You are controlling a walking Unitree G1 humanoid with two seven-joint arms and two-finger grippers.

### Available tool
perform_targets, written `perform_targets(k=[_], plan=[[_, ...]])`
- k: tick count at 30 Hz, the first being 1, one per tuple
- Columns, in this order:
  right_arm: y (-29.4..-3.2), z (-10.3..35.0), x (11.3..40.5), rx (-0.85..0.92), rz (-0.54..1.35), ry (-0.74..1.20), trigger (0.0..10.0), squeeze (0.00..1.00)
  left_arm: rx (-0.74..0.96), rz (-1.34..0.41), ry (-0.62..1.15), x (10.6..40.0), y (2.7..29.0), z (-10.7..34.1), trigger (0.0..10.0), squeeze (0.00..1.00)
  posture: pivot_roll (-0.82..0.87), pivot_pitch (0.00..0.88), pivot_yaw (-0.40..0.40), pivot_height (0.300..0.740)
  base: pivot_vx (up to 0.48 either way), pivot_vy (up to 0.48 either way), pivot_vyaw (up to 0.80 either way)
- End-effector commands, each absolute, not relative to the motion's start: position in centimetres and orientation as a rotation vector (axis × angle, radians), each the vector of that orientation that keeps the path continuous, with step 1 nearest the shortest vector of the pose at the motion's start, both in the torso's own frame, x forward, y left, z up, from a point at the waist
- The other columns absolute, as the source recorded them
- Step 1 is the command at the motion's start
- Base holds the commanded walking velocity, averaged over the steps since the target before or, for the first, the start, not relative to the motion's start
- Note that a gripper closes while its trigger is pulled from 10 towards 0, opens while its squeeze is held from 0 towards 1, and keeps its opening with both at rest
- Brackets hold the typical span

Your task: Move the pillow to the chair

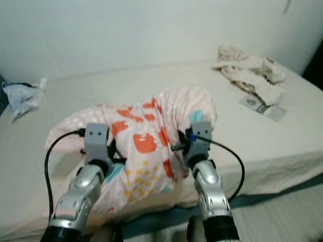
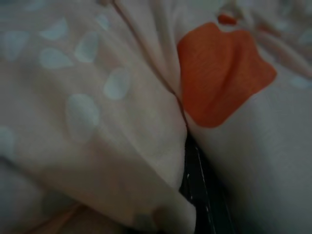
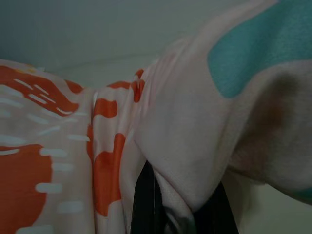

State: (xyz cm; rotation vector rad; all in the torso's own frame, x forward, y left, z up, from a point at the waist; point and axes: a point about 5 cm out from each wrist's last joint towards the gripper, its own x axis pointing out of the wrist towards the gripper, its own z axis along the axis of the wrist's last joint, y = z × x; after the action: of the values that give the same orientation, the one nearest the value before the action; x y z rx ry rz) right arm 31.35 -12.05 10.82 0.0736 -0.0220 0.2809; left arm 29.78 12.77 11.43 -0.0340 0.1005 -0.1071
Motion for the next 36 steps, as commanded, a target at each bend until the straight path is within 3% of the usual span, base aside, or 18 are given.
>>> perform_targets(k=[1, 18, 32, 36], plan=[[-10.6, 12.0, 31.2, 0.064, 0.353, -0.072, 10.0, 0.0, -0.031, -0.187, 0.058, 29.8, 11.2, 12.2, 10.0, 0.0, -0.02, 0.032, -0.003, 0.671, 0.0, 0.0, 0.0], [-10.6, 12.3, 30.9, 0.067, 0.4, -0.081, 10.0, 0.0, -0.036, -0.149, 0.043, 29.7, 11.9, 12.3, 10.0, 0.0, -0.01, 0.042, -0.005, 0.671, 0.0, 0.0, 0.0], [-10.4, 12.6, 30.8, 0.046, 0.417, -0.083, 10.0, 0.0, -0.032, -0.138, 0.043, 29.6, 12.3, 12.1, 10.0, 0.0, -0.01, 0.028, 0.007, 0.74, 0.0, 0.0, 0.0], [-10.3, 11.6, 30.7, 0.06, 0.44, -0.022, 10.0, 0.0, -0.02, -0.132, 0.054, 29.7, 12.8, 11.8, 10.0, 0.0, -0.01, 0.023, 0.009, 0.74, 0.0, 0.0, 0.0]])
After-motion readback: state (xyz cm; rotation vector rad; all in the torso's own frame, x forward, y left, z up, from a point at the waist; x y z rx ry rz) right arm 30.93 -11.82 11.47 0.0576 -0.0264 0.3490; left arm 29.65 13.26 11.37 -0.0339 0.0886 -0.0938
